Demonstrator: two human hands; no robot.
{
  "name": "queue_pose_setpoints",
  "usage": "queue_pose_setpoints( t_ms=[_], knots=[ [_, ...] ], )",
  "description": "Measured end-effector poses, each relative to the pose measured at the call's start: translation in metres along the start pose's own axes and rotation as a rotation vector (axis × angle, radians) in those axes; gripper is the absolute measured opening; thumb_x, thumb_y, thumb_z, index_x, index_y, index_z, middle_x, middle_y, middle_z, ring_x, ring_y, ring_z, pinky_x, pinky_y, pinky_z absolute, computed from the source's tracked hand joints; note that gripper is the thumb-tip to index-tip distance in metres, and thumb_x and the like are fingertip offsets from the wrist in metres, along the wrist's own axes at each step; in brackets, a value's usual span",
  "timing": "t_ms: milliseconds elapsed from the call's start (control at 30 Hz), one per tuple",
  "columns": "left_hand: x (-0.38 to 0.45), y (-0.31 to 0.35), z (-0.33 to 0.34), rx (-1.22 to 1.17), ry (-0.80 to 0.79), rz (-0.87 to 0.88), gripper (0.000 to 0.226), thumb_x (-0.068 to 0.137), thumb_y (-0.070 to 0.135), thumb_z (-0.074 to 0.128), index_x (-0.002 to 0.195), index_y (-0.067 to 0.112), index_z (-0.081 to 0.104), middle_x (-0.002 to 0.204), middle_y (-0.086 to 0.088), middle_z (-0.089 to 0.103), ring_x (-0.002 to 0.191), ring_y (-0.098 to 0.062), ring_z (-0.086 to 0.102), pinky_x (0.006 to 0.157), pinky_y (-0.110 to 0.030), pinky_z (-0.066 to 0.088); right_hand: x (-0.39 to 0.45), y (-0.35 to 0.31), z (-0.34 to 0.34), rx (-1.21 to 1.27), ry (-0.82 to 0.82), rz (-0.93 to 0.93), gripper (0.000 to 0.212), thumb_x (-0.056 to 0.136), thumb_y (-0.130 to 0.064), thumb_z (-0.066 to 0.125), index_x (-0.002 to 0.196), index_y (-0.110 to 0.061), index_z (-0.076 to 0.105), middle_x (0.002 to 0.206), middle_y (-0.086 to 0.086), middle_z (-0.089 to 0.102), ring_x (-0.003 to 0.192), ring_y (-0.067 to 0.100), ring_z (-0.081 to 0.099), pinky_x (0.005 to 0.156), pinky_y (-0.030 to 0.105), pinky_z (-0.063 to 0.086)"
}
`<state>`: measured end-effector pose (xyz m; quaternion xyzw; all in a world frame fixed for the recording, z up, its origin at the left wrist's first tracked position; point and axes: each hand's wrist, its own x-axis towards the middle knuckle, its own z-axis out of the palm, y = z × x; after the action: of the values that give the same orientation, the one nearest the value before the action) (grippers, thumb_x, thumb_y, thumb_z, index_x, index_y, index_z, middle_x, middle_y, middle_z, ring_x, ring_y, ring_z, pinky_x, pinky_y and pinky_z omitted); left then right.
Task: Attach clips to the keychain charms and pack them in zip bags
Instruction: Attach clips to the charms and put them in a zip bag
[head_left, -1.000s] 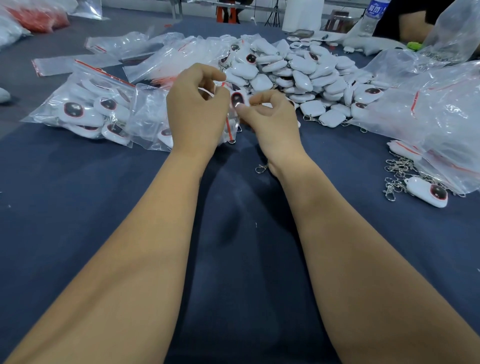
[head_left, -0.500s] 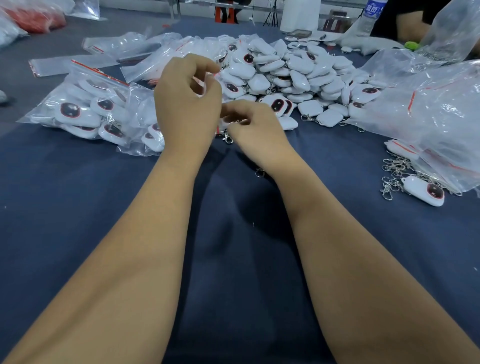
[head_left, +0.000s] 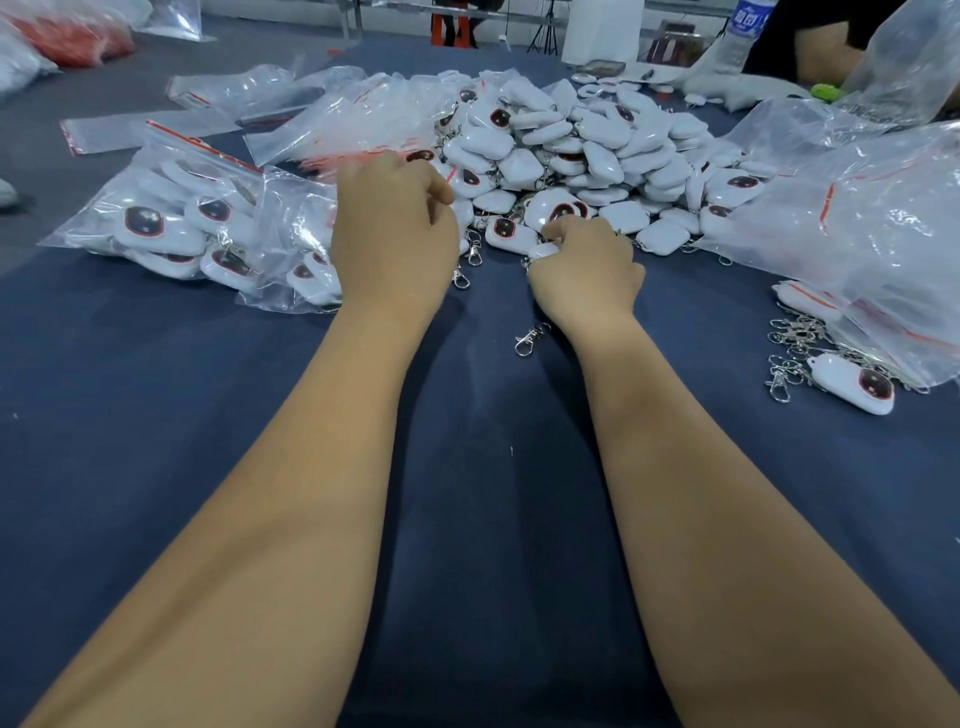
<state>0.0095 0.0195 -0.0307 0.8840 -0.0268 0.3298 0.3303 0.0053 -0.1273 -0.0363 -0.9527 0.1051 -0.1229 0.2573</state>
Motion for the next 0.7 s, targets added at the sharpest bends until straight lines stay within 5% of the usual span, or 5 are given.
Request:
queue_pose_setpoints(
  t_ms=[133, 200, 300, 467, 700],
  knots=[
    [-0.004, 0.007, 0.005, -0.034, -0.066, -0.003, 0.024, 0.088, 0.012, 0.050, 0.102, 0.016, 0.070, 0.115, -0.005, 0.060, 0.103, -0.019, 0.053, 0.074, -0.021, 0.028, 0.001, -0.002, 0.000, 0.172, 0.022, -0.017, 0.016, 0.088, -0.015, 0.045, 0.078, -0.027, 0.051, 0.084, -0.004, 0.051, 0.093, 0.024, 0.045, 0.081, 0.034, 0.031],
    [-0.004, 0.008, 0.006, -0.052, -0.093, -0.013, 0.026, 0.088, 0.012, 0.051, 0.104, 0.017, 0.071, 0.115, -0.006, 0.061, 0.105, -0.019, 0.054, 0.072, -0.016, 0.025, 0.002, -0.003, 0.003, 0.420, 0.042, -0.012, 0.029, 0.090, -0.017, 0.046, 0.064, -0.022, 0.033, 0.062, -0.007, 0.035, 0.067, 0.016, 0.033, 0.064, 0.028, 0.027],
    [-0.003, 0.010, 0.007, -0.116, -0.100, -0.072, 0.026, 0.088, 0.015, 0.053, 0.104, 0.020, 0.073, 0.113, -0.003, 0.062, 0.098, -0.018, 0.057, 0.072, -0.018, 0.028, 0.000, -0.008, 0.001, 0.642, 0.053, -0.028, 0.025, 0.087, -0.016, 0.055, 0.064, -0.020, 0.046, 0.055, -0.011, 0.039, 0.051, 0.007, 0.032, 0.048, 0.019, 0.026],
    [-0.002, 0.010, 0.008, -0.206, -0.165, -0.142, 0.030, 0.088, 0.014, 0.052, 0.108, 0.020, 0.073, 0.115, -0.003, 0.066, 0.099, -0.019, 0.061, 0.080, -0.021, 0.040, -0.003, -0.015, -0.001, 0.953, -0.118, -0.036, 0.013, 0.089, -0.012, 0.057, 0.095, -0.019, 0.067, 0.074, -0.002, 0.063, 0.061, 0.012, 0.060, 0.057, 0.022, 0.050],
    [-0.002, 0.010, 0.012, -0.134, -0.168, -0.181, 0.034, 0.093, 0.012, 0.048, 0.119, 0.020, 0.068, 0.128, -0.004, 0.060, 0.109, -0.018, 0.058, 0.074, -0.013, 0.029, -0.002, -0.013, 0.005, 0.813, -0.062, -0.073, 0.010, 0.080, -0.005, 0.066, 0.088, -0.011, 0.069, 0.068, -0.004, 0.057, 0.067, 0.011, 0.050, 0.068, 0.027, 0.045]
  ],
)
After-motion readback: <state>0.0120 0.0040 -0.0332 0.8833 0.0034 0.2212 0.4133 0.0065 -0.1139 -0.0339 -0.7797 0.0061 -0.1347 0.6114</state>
